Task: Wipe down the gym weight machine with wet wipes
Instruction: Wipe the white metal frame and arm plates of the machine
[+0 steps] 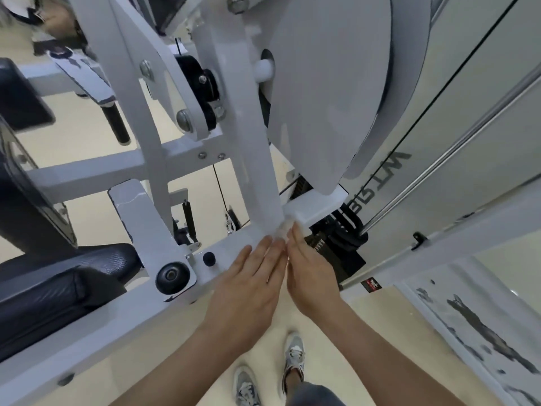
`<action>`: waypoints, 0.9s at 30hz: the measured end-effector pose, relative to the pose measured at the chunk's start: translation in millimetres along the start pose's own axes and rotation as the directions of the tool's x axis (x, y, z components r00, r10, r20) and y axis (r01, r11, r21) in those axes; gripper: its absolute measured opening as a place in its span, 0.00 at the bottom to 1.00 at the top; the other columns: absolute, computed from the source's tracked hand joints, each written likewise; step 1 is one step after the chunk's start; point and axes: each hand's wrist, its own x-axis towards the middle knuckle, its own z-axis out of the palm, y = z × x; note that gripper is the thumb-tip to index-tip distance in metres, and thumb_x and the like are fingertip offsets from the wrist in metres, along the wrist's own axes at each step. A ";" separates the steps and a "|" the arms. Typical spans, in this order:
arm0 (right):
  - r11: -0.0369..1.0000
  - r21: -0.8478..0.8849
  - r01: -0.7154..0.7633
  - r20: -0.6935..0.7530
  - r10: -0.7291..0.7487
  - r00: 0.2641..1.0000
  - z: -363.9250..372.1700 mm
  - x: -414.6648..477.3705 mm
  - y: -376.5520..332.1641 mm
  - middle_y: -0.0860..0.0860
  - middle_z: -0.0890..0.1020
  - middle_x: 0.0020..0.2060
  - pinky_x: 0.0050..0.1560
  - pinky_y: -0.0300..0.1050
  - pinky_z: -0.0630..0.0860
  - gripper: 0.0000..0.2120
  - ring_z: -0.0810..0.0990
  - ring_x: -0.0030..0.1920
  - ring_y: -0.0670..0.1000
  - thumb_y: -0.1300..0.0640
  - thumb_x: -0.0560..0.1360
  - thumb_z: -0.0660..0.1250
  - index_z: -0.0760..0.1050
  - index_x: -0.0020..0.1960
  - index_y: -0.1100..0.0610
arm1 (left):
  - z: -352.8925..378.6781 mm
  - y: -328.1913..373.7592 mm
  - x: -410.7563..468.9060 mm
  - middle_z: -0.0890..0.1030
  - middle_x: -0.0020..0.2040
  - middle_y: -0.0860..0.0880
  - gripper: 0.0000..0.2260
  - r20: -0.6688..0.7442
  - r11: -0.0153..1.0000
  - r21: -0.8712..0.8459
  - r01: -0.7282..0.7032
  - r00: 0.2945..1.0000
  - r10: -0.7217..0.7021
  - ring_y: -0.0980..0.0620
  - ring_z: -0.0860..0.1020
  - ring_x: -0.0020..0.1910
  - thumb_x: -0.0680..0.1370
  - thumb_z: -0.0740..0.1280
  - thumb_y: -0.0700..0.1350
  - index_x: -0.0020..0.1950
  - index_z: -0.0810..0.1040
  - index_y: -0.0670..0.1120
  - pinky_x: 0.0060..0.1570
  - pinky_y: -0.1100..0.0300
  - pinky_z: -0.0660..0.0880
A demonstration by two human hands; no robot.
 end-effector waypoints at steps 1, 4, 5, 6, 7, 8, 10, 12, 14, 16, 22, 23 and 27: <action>0.999 -0.041 -0.019 0.009 0.019 1.000 -5.9 2.7 9.0 0.51 0.60 0.76 0.31 0.47 0.76 0.25 0.80 0.35 0.57 0.66 0.74 0.64 0.66 0.70 0.57 | -0.1 1.5 2.5 0.72 0.71 0.41 0.28 0.011 1.000 -0.025 -0.013 1.000 0.014 0.42 0.70 0.70 0.74 0.47 0.39 0.69 0.75 0.39 0.70 0.46 0.65; 0.953 -0.091 -0.287 -0.022 0.287 0.958 -30.8 34.9 43.0 0.43 0.54 0.79 0.37 0.47 0.77 0.26 0.81 0.40 0.56 0.61 0.79 0.58 0.60 0.76 0.52 | -2.8 4.2 13.4 0.73 0.70 0.41 0.28 0.007 0.997 -0.047 -0.063 0.998 0.063 0.41 0.73 0.68 0.73 0.47 0.38 0.68 0.75 0.39 0.63 0.46 0.72; 0.938 -0.064 -0.341 -0.042 0.339 0.940 -38.2 48.1 51.2 0.43 0.54 0.79 0.43 0.47 0.78 0.26 0.82 0.46 0.55 0.61 0.80 0.57 0.59 0.77 0.52 | -3.9 5.4 18.0 0.73 0.70 0.40 0.28 0.008 0.995 -0.037 -0.090 0.996 0.090 0.41 0.74 0.67 0.74 0.45 0.37 0.68 0.74 0.38 0.63 0.46 0.72; 0.931 -0.034 -0.364 -0.065 0.361 0.930 -42.9 56.1 57.3 0.43 0.55 0.78 0.49 0.46 0.77 0.25 0.81 0.53 0.54 0.61 0.81 0.57 0.60 0.77 0.52 | -4.2 6.3 23.3 0.72 0.70 0.39 0.28 0.012 0.993 -0.013 -0.116 0.993 0.116 0.40 0.73 0.68 0.76 0.41 0.36 0.69 0.74 0.38 0.65 0.46 0.70; 0.939 -0.030 -0.342 -0.102 0.338 0.936 -43.3 59.1 56.1 0.43 0.56 0.78 0.53 0.43 0.75 0.25 0.80 0.58 0.51 0.62 0.80 0.58 0.61 0.76 0.51 | -3.5 7.7 29.3 0.72 0.70 0.39 0.30 0.015 0.989 0.016 -0.144 0.989 0.144 0.40 0.72 0.69 0.78 0.36 0.36 0.69 0.73 0.37 0.68 0.45 0.68; 0.954 -0.011 -0.301 -0.092 0.299 0.950 -40.3 56.8 46.2 0.43 0.58 0.78 0.56 0.39 0.72 0.26 0.77 0.61 0.46 0.63 0.80 0.59 0.62 0.76 0.51 | -1.9 9.0 35.9 0.72 0.70 0.38 0.32 0.019 0.986 0.036 -0.163 0.987 0.163 0.39 0.70 0.70 0.79 0.33 0.38 0.69 0.72 0.36 0.71 0.43 0.65; 0.986 0.035 -0.165 -0.038 0.166 0.985 -23.3 35.6 21.0 0.47 0.64 0.76 0.65 0.35 0.67 0.26 0.71 0.68 0.45 0.66 0.79 0.57 0.61 0.76 0.55 | 2.2 11.9 50.1 0.71 0.71 0.37 0.28 0.007 0.992 0.012 -0.122 0.992 0.122 0.39 0.69 0.71 0.81 0.38 0.40 0.70 0.71 0.35 0.71 0.43 0.63; 0.997 -0.048 -0.061 0.096 0.065 0.993 -11.7 17.4 3.3 0.51 0.71 0.72 0.71 0.39 0.67 0.22 0.71 0.70 0.49 0.64 0.81 0.44 0.57 0.75 0.62 | 8.2 12.2 60.3 0.72 0.70 0.37 0.24 -0.014 0.998 -0.046 -0.053 0.999 0.053 0.39 0.70 0.70 0.80 0.45 0.39 0.68 0.73 0.35 0.70 0.44 0.67; 0.995 0.015 -0.100 0.067 0.098 0.993 -11.4 23.0 20.8 0.48 0.71 0.72 0.65 0.45 0.74 0.22 0.75 0.66 0.48 0.58 0.82 0.47 0.62 0.75 0.60 | 12.9 11.0 66.6 0.72 0.70 0.37 0.24 -0.021 0.997 -0.054 -0.047 0.999 0.045 0.40 0.70 0.70 0.76 0.46 0.37 0.66 0.74 0.36 0.69 0.45 0.67; 0.983 0.083 -0.163 -0.082 0.170 0.982 -18.2 35.7 48.8 0.40 0.58 0.76 0.62 0.48 0.76 0.25 0.71 0.68 0.46 0.58 0.80 0.60 0.61 0.77 0.52 | 18.2 12.2 72.1 0.71 0.72 0.39 0.25 -0.021 0.995 -0.052 -0.089 0.996 0.088 0.41 0.69 0.71 0.74 0.48 0.38 0.70 0.69 0.38 0.71 0.46 0.62; 0.708 0.539 -0.456 0.116 0.474 0.873 -14.5 56.6 64.5 0.53 0.57 0.78 0.72 0.55 0.66 0.46 0.67 0.72 0.52 0.28 0.74 0.59 0.47 0.80 0.53 | 29.0 32.1 118.6 0.66 0.75 0.43 0.30 0.060 0.999 -0.050 -0.022 0.998 0.025 0.44 0.65 0.74 0.72 0.51 0.43 0.76 0.64 0.42 0.72 0.48 0.60; 0.559 0.676 -0.480 0.141 0.541 0.829 -8.4 53.9 63.6 0.52 0.65 0.75 0.73 0.57 0.64 0.47 0.70 0.71 0.51 0.23 0.71 0.55 0.51 0.79 0.49 | 29.2 32.3 124.5 0.67 0.75 0.43 0.30 0.085 0.998 -0.060 -0.017 0.996 0.022 0.44 0.66 0.74 0.73 0.53 0.45 0.76 0.63 0.43 0.71 0.48 0.59; -0.163 0.893 -0.420 0.435 0.550 0.713 0.3 43.6 43.3 0.46 0.83 0.58 0.62 0.43 0.72 0.27 0.80 0.60 0.44 0.35 0.81 0.48 0.65 0.74 0.46 | 26.2 28.0 118.0 0.65 0.76 0.43 0.30 0.148 0.991 -0.101 -0.087 0.984 0.101 0.45 0.62 0.75 0.73 0.51 0.46 0.76 0.63 0.42 0.74 0.48 0.58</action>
